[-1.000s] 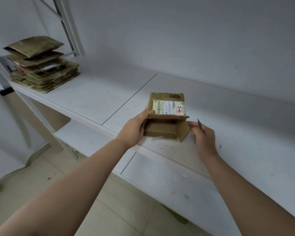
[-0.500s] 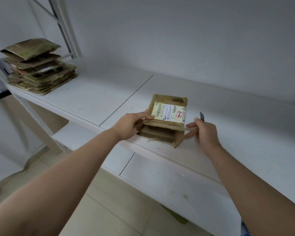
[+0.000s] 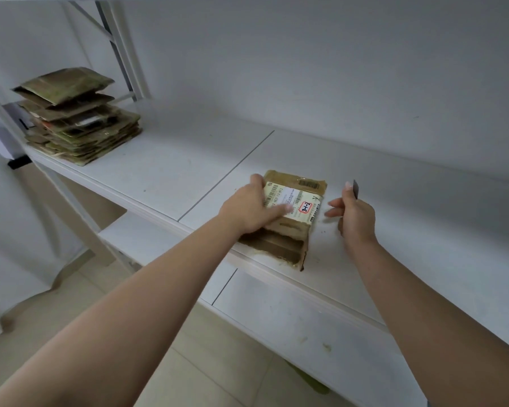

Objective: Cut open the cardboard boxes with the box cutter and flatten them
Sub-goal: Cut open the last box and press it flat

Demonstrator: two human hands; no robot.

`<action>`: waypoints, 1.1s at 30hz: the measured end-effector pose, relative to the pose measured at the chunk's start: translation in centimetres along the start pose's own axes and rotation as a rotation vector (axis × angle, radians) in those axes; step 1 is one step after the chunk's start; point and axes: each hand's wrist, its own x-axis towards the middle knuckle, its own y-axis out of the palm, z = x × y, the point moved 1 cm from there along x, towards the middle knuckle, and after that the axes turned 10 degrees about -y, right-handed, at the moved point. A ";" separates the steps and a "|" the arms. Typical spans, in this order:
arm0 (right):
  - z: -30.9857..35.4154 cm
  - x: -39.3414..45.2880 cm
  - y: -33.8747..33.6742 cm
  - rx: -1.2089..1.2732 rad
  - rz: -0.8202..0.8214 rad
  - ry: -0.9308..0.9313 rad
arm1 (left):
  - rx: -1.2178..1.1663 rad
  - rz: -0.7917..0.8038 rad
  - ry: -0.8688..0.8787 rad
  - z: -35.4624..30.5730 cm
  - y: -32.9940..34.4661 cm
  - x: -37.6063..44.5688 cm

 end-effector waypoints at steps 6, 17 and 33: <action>0.4 2.3 -0.3 0.080 0.047 0.141 | 0.327 0.072 0.185 0.4 3.0 0.1; 0.3 3.5 2.5 0.343 0.495 0.349 | 0.387 0.178 0.294 3.0 0.5 2.8; -1.4 3.7 -0.1 -0.045 0.196 -0.117 | 0.212 0.178 0.301 2.6 2.0 1.2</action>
